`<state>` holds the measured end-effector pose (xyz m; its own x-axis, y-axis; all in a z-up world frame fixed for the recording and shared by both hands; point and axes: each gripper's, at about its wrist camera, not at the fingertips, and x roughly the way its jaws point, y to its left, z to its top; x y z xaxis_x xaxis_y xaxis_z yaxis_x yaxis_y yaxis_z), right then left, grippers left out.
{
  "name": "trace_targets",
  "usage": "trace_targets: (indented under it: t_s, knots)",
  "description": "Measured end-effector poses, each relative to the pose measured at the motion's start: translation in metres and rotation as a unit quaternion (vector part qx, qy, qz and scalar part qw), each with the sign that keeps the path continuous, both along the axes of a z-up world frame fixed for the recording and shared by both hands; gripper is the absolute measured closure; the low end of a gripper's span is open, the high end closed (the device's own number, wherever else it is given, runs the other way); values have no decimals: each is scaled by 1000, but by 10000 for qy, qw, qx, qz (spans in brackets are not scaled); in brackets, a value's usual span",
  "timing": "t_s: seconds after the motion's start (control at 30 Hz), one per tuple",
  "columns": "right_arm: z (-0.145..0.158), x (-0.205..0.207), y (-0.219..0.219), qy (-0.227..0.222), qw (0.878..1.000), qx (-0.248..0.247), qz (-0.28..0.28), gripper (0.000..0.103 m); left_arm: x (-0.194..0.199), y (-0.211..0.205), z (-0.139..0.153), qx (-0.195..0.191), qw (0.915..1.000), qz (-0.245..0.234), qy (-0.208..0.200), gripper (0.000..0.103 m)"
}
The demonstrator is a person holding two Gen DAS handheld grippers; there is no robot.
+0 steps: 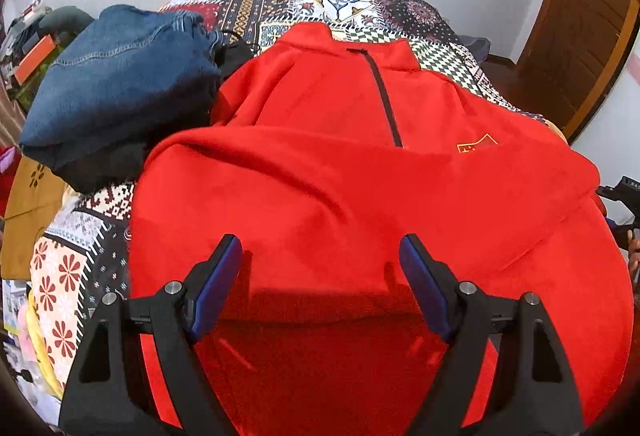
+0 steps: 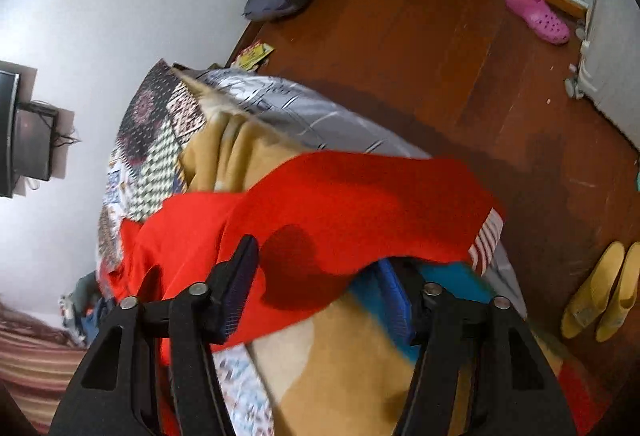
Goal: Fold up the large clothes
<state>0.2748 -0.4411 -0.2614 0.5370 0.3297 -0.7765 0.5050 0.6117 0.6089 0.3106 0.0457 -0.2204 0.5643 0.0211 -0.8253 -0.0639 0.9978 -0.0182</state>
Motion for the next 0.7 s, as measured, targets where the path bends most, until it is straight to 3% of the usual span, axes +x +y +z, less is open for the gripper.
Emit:
trace_targets:
  t_s: [0.07,0.27,0.47,0.7]
  knots:
    - [2,5,1,58,9992,-397,38,71,-2,0,-1,6,10000,-4,-7,23]
    - [14,4,4,-105,9970,-756,147,92,-7,3,0,74,10000,-4,-55,23]
    - [63,7,17,-729,9893,-1227,298,96,-14,9,3,78,9999,31,-108,23]
    - [148,5,59,-1772,9652,-1769,759,96,-27,20,9,64,9997,83,-209,23]
